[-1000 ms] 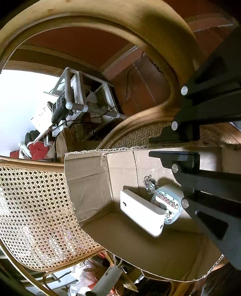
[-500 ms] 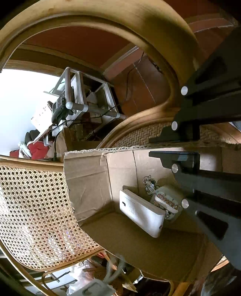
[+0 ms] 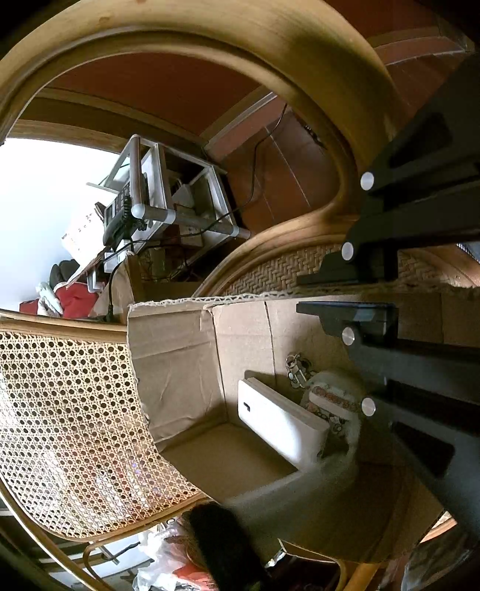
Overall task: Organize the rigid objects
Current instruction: 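Carry the bottle into the box and open the left gripper, then grasp the white remote control with the left gripper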
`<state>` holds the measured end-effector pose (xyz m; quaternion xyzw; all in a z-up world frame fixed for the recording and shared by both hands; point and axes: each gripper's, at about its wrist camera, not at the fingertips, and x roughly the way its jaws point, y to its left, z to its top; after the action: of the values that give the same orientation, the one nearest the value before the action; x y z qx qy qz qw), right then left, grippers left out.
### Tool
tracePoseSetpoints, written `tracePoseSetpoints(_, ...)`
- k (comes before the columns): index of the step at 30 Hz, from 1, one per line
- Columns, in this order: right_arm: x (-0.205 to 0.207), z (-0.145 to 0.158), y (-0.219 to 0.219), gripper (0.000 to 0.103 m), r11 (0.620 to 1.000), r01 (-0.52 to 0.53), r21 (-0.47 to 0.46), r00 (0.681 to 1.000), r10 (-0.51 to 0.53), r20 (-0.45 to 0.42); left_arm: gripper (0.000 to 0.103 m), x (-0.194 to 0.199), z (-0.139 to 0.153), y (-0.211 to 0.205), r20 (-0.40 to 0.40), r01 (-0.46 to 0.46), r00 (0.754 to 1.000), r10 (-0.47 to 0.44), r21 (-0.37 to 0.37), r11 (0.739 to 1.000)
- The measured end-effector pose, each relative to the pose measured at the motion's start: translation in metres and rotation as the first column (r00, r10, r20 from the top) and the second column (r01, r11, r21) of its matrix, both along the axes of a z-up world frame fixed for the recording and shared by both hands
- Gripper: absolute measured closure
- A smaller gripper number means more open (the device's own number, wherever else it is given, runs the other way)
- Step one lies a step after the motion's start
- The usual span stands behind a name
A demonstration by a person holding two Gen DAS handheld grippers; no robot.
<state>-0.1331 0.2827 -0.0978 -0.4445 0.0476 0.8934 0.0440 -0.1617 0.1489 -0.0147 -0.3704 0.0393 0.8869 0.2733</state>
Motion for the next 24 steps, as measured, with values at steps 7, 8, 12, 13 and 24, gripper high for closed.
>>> tracePoseSetpoints(7, 0.002, 0.001, 0.001, 0.095, 1.0, -0.003, -0.001, 1.0, 0.003, 0.003, 0.02, 0.001, 0.013, -0.022, -0.059, -0.069, 0.996, 0.072, 0.053, 0.996)
tracePoseSetpoints(8, 0.001, 0.0, 0.0, 0.095, 1.0, 0.0, -0.001, 1.0, 0.0, 0.004, 0.017, 0.002, 0.021, -0.031, -0.087, -0.089, 0.992, 0.094, 0.06, 0.994)
tracePoseSetpoints(12, 0.002, -0.001, 0.001, 0.095, 1.0, -0.001, -0.002, 1.0, 0.001, 0.004, 0.004, -0.006, 0.029, -0.067, -0.163, -0.19, 0.969, 0.188, 0.001, 0.982)
tracePoseSetpoints(13, 0.002, 0.0, 0.002, 0.095, 1.0, 0.001, -0.005, 1.0, -0.001, 0.004, 0.004, -0.011, 0.025, -0.077, -0.169, -0.223, 0.962, 0.216, -0.026, 0.974)
tracePoseSetpoints(24, 0.002, 0.0, 0.001, 0.095, 1.0, 0.001, -0.002, 1.0, -0.001, 0.004, 0.011, -0.065, -0.08, -0.139, 0.049, -0.284, 0.95, 0.31, -0.288, 0.915)
